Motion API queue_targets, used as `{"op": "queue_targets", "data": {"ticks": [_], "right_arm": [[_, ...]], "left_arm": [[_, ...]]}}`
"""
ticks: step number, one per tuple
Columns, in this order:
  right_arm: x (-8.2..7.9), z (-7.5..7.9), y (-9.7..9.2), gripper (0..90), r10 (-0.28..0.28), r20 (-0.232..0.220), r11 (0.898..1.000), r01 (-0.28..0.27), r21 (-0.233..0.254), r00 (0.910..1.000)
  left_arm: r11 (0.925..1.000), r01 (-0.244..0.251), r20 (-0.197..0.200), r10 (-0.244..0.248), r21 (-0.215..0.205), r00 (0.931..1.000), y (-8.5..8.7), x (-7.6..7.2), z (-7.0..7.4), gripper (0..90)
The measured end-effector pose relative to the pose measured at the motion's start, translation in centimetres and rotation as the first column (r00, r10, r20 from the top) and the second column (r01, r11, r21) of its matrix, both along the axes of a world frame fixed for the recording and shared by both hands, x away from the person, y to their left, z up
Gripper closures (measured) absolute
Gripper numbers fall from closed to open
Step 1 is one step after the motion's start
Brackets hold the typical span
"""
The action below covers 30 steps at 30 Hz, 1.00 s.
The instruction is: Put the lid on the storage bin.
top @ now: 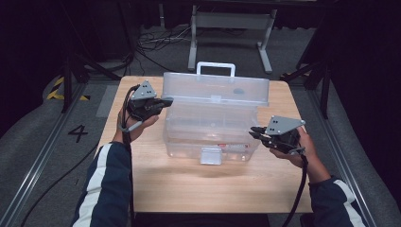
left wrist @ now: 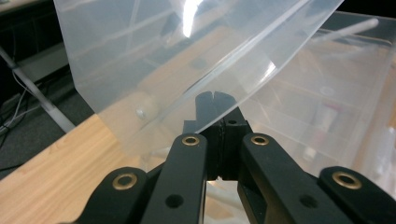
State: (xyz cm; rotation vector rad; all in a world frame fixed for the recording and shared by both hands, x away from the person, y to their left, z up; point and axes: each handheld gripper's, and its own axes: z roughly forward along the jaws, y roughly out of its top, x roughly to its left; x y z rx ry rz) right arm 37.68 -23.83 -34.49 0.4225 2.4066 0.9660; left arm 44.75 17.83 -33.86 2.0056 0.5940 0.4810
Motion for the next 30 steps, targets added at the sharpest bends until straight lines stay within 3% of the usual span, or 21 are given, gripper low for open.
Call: {"op": "queue_targets", "data": {"ticks": [9, 16, 22, 25, 28, 30], "right_arm": [[-0.3, -0.6, -0.3, 81.8, 0.005, -0.028, 1.000, -0.005, 0.000, 0.9996], [-0.5, -0.8, -0.7, 81.5, -0.001, -0.036, 1.000, 0.002, 0.014, 0.9994], [-0.5, -0.8, -0.8, 81.4, 0.003, -0.041, 1.000, -0.002, 0.017, 0.9991], [-0.5, -0.9, -0.7, 81.3, 0.007, -0.043, 1.000, -0.006, 0.023, 0.9991], [-0.6, -0.8, -0.6, 81.9, 0.006, -0.042, 1.000, -0.005, 0.029, 0.9991], [-0.6, -0.8, -0.6, 82.3, 0.004, -0.037, 1.000, -0.003, 0.029, 0.9993]], "left_arm": [[0.9985, 0.038, -0.048, -0.036, 0.041, 0.9982, 0.1, -1.9, -1.6, 90.0], [0.9945, 0.083, -0.118, -0.075, 0.064, 0.9901, -0.1, -3.1, -2.7, 90.0], [0.9947, 0.095, -0.161, -0.088, 0.038, 0.9831, -0.2, -3.3, -2.3, 90.0], [0.9904, 0.133, -0.178, -0.138, -0.037, 0.9743, 0.1, -3.2, -2.3, 90.0], [0.9896, 0.144, -0.167, -0.142, -0.003, 0.9757, -0.2, -3.4, -2.3, 90.0], [0.9858, 0.168, -0.166, -0.167, -0.009, 0.9719, -0.3, -3.7, -2.2, 90.0]]}}
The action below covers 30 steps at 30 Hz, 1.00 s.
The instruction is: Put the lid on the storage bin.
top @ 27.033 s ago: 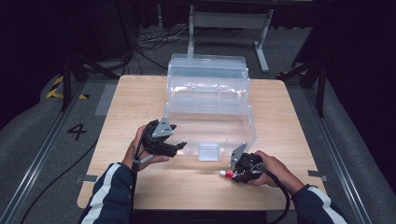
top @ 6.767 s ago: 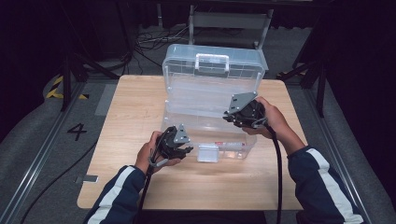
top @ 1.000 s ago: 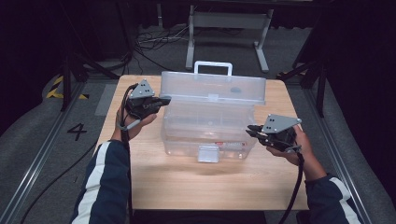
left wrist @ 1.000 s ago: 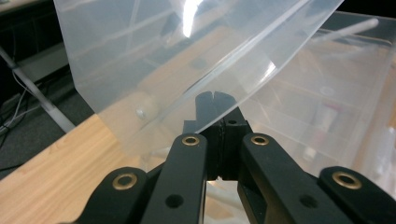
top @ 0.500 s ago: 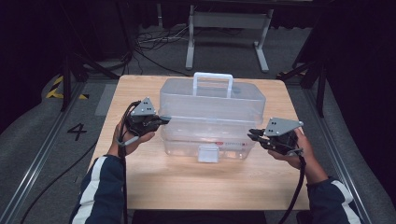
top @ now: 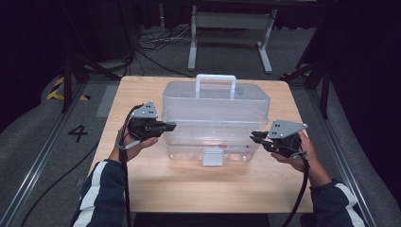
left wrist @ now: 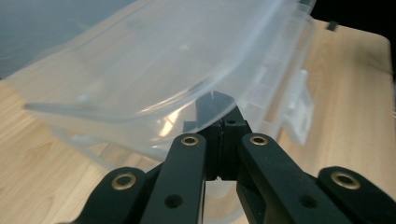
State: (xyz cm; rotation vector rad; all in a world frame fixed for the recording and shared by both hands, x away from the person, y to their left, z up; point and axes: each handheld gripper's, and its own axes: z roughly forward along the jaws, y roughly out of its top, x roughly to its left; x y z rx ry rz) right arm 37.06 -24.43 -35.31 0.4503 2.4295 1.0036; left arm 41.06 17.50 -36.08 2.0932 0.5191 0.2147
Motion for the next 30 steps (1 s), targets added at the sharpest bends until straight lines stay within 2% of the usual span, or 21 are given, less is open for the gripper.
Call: {"op": "queue_targets", "data": {"ticks": [1, 2, 3, 4, 5, 7, 9, 14, 16, 19, 21, 24, 26, 27, 30], "right_arm": [[0.0, 0.0, 0.0, 82.7, -0.004, 0.005, 1.000, 0.004, 0.004, 1.0000], [0.0, 0.0, -0.1, 83.0, -0.004, 0.004, 1.000, 0.004, 0.008, 1.0000], [0.0, 0.0, -0.1, 83.1, -0.006, 0.002, 1.000, 0.006, 0.008, 1.0000], [0.0, 0.0, -0.1, 83.1, -0.006, 0.002, 1.000, 0.006, 0.008, 1.0000], [0.0, 0.0, -0.2, 83.2, -0.005, 0.001, 1.000, 0.005, 0.006, 1.0000], [0.0, 0.1, -0.3, 83.3, 0.000, -0.001, 1.000, 0.000, 0.005, 1.0000], [-0.1, 0.1, -0.4, 83.1, -0.007, -0.003, 1.000, 0.007, 0.009, 1.0000], [-0.2, 0.1, -0.8, 82.4, -0.018, 0.003, 1.000, 0.018, 0.005, 0.9998], [-0.3, 0.2, -1.0, 83.0, -0.020, 0.001, 1.000, 0.020, 0.019, 0.9998], [-0.7, 0.6, -1.3, 83.0, -0.019, 0.018, 0.999, 0.018, 0.031, 0.9997], [-1.0, 0.8, -1.5, 82.7, -0.020, 0.018, 1.000, 0.020, 0.018, 0.9996], [-1.1, 0.6, -1.8, 82.0, -0.027, 0.008, 1.000, 0.027, 0.013, 0.9996], [-1.2, 0.5, -2.0, 81.6, -0.031, 0.004, 1.000, 0.031, 0.004, 0.9995], [-1.3, 0.5, -2.1, 81.4, -0.031, 0.004, 1.000, 0.031, -0.001, 0.9995], [-1.4, 0.5, -2.3, 81.1, -0.033, 0.000, 0.999, 0.033, -0.002, 0.9994]], "left_arm": [[0.9997, 0.025, 0.004, -0.025, -0.003, 0.9997, -0.1, -0.3, 0.2, 90.0], [0.9996, 0.026, 0.009, -0.026, 0.004, 0.9996, -0.2, -0.5, 0.4, 90.0], [0.9996, 0.009, 0.019, -0.009, 0.027, 0.9998, -0.3, -0.7, 0.6, 90.0], [0.9996, 0.009, 0.019, -0.009, 0.027, 0.9998, -0.3, -0.7, 0.6, 90.0], [0.9975, -0.023, 0.041, 0.020, 0.066, 0.9990, -0.5, -1.0, 0.6, 90.0], [0.9959, -0.031, 0.051, 0.026, 0.085, 0.9983, -0.7, -1.2, 0.6, 90.0], [0.9900, -0.058, 0.070, 0.049, 0.129, 0.9963, -0.9, -1.4, 0.4, 90.0], [0.9885, -0.082, 0.087, 0.072, 0.127, 0.9936, -0.6, -1.8, 0.1, 90.0], [0.9892, -0.090, 0.088, 0.080, 0.115, 0.9928, -0.3, -1.9, 0.0, 90.0], [0.9872, -0.103, 0.110, 0.089, 0.122, 0.9899, -0.2, -2.3, 0.1, 90.0], [0.9853, -0.113, 0.136, 0.096, 0.128, 0.9861, -0.3, -2.5, 0.0, 90.0], [0.9826, -0.130, 0.151, 0.110, 0.133, 0.9824, -0.4, -2.9, -0.1, 90.0], [0.9824, -0.129, 0.153, 0.108, 0.135, 0.9824, -0.4, -3.0, -0.1, 90.0], [0.9808, -0.137, 0.162, 0.115, 0.138, 0.9802, -0.4, -3.3, -0.1, 90.0], [0.9833, -0.139, 0.154, 0.121, 0.117, 0.9807, -0.2, -3.4, -0.2, 90.0]]}}
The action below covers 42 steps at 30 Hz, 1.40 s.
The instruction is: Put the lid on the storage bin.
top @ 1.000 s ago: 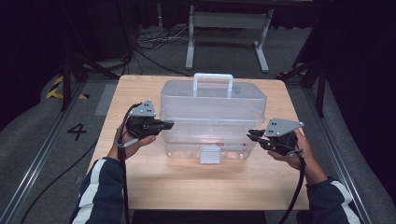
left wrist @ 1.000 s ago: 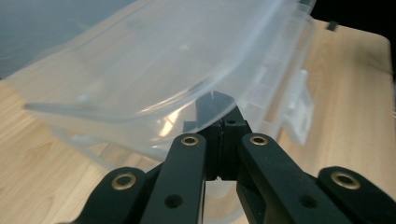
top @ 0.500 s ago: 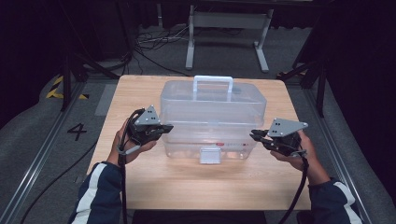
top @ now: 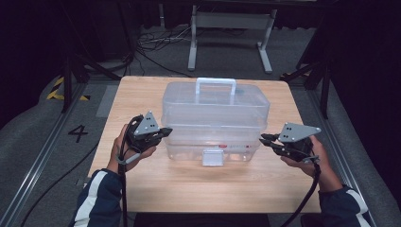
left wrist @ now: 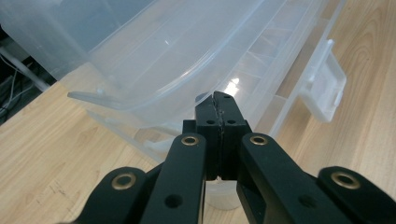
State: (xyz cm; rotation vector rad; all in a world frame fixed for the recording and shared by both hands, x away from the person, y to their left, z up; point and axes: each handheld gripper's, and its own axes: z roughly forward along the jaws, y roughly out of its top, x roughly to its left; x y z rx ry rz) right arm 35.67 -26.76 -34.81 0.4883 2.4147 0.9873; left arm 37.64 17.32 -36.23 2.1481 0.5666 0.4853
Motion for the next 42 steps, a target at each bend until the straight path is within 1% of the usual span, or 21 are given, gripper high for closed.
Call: {"op": "queue_targets", "data": {"ticks": [3, 4, 5, 7, 9, 10, 13, 19, 24, 27, 30, 33, 34, 42], "right_arm": [[-0.1, 0.0, -0.1, 80.9, -0.003, -0.001, 1.000, 0.003, -0.004, 1.0000], [-0.1, -0.1, -0.1, 80.7, -0.005, -0.007, 1.000, 0.005, -0.001, 1.0000], [-0.1, -0.2, -0.1, 80.4, -0.003, -0.008, 1.000, 0.003, -0.005, 1.0000], [-0.1, -0.2, -0.1, 80.4, -0.003, -0.011, 1.000, 0.003, -0.006, 0.9999], [-0.2, -0.2, -0.1, 80.4, -0.003, -0.010, 1.000, 0.003, -0.007, 0.9999], [-0.1, -0.2, -0.1, 80.4, -0.004, -0.010, 1.000, 0.004, -0.007, 0.9999], [-0.1, -0.2, -0.2, 80.4, -0.009, -0.011, 1.000, 0.009, -0.010, 0.9999], [0.0, -0.4, -0.3, 80.2, -0.014, -0.018, 1.000, 0.014, -0.009, 0.9997], [0.0, -0.6, -0.4, 80.0, -0.018, -0.023, 1.000, 0.018, -0.011, 0.9996], [0.0, -0.7, -0.6, 79.6, -0.024, -0.027, 1.000, 0.024, -0.009, 0.9993], [0.0, -0.9, -0.7, 79.5, -0.028, -0.034, 1.000, 0.027, -0.009, 0.9990], [0.0, -1.2, -0.8, 79.5, -0.033, -0.041, 0.999, 0.032, -0.013, 0.9986], [0.0, -1.2, -0.8, 79.5, -0.033, -0.040, 0.999, 0.032, -0.015, 0.9987], [0.0, -1.6, -0.9, 78.6, -0.038, -0.049, 0.999, 0.037, -0.020, 0.9981]], "left_arm": [[1.0000, -0.003, -0.003, 0.003, 0.001, 1.0000, 0.1, -0.1, 0.0, 90.0], [0.9998, -0.007, -0.009, 0.007, 0.021, 0.9999, 0.2, -0.2, -0.1, 90.0], [0.9995, -0.007, -0.016, 0.008, 0.031, 0.9998, 0.2, -0.2, -0.2, 90.0], [0.9996, -0.004, -0.030, 0.005, 0.029, 0.9995, 0.4, -0.3, -0.5, 90.0], [0.9992, -0.014, -0.027, 0.015, 0.039, 0.9995, 0.5, -0.3, -0.7, 90.0], [0.9993, -0.013, -0.031, 0.014, 0.034, 0.9994, 0.6, -0.4, -0.8, 90.0], [0.9988, -0.014, -0.029, 0.015, 0.046, 0.9995, 0.6, -0.3, -0.9, 90.0], [0.9985, -0.020, -0.032, 0.022, 0.051, 0.9992, 0.8, -0.4, -1.1, 90.0], [0.9975, -0.015, -0.037, 0.018, 0.069, 0.9992, 0.7, -0.5, -1.5, 90.0], [0.9977, -0.015, -0.039, 0.018, 0.067, 0.9991, 0.7, -0.5, -1.7, 90.0], [0.9968, -0.007, -0.042, 0.011, 0.079, 0.9991, 0.6, -0.5, -1.8, 90.0], [0.9963, -0.009, -0.041, 0.013, 0.086, 0.9991, 0.6, -0.6, -2.0, 90.0], [0.9955, -0.008, -0.041, 0.012, 0.094, 0.9991, 0.6, -0.6, -2.1, 90.0], [0.9931, -0.003, -0.056, 0.009, 0.118, 0.9984, 0.3, -0.6, -2.7, 90.0]]}}
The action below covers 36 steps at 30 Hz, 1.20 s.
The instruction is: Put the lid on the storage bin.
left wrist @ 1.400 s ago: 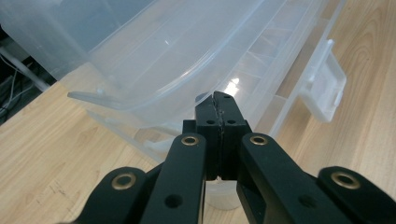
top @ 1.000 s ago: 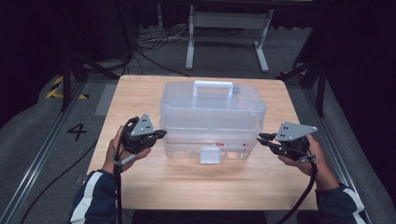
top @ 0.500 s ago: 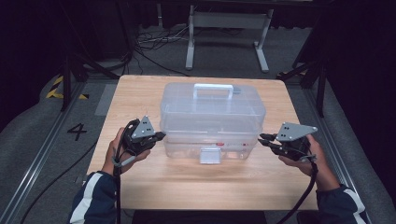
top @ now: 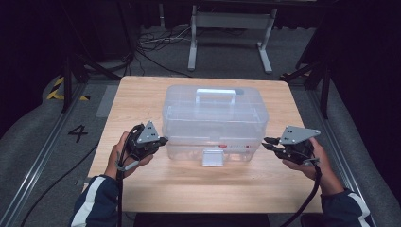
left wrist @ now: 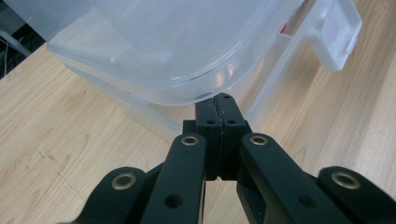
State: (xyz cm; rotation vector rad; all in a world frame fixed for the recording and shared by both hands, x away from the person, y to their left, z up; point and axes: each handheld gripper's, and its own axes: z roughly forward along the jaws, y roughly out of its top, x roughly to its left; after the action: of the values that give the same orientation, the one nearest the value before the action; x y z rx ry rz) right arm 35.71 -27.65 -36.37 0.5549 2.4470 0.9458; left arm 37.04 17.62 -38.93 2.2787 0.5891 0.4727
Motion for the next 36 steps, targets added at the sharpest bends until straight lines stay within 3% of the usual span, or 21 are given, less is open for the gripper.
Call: {"op": "queue_targets", "data": {"ticks": [12, 26, 36], "right_arm": [[0.0, -0.7, 0.1, 78.1, 0.001, -0.019, 1.000, -0.001, -0.012, 0.9998], [0.1, -1.6, 0.3, 77.8, -0.007, -0.035, 0.999, 0.006, -0.033, 0.9994], [0.1, -2.2, 0.4, 76.1, -0.008, -0.042, 0.999, 0.006, -0.050, 0.9991]], "left_arm": [[0.9999, -0.010, 0.000, 0.010, 0.012, 1.0000, 0.1, -0.3, -0.5, 90.0], [0.9969, -0.027, -0.005, 0.028, 0.074, 0.9996, 0.4, -0.8, -1.3, 90.0], [0.9981, -0.020, 0.001, 0.020, 0.059, 0.9998, 0.4, -1.2, -1.6, 87.6]]}}
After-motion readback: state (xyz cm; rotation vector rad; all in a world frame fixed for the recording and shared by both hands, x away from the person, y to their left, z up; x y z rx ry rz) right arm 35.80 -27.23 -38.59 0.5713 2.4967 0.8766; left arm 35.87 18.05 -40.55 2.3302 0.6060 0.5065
